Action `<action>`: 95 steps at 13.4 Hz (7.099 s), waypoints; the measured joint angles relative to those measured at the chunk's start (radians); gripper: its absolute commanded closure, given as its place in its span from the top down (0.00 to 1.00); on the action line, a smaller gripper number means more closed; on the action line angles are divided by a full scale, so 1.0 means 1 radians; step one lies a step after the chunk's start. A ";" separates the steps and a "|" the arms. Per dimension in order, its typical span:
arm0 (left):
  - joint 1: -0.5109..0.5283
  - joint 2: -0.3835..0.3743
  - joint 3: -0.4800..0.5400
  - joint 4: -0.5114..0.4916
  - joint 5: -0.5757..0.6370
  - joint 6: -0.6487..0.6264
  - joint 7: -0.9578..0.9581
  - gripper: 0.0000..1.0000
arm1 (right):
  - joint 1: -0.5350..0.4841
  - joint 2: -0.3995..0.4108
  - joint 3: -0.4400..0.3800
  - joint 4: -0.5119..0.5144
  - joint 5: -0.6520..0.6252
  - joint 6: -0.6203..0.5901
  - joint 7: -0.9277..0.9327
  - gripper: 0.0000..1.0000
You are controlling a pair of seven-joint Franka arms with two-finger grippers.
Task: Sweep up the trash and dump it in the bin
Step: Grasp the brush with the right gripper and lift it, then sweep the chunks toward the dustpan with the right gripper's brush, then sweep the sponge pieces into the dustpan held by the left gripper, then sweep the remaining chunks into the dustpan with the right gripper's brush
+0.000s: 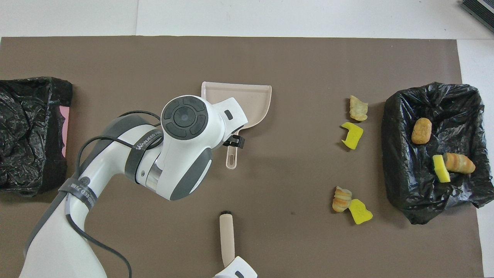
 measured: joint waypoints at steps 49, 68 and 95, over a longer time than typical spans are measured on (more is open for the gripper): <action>-0.026 -0.118 0.018 -0.257 0.112 -0.068 1.023 0.00 | -0.653 0.089 0.004 0.188 -0.197 -0.236 -0.047 0.00; -0.041 -0.170 0.017 -0.353 0.111 -0.004 0.837 0.00 | -0.920 0.287 0.002 0.447 -0.714 -0.359 -0.704 0.00; -0.043 -0.195 0.017 -0.401 0.110 0.001 0.853 0.00 | -0.925 -0.040 0.151 0.163 -0.154 -0.534 -0.702 0.00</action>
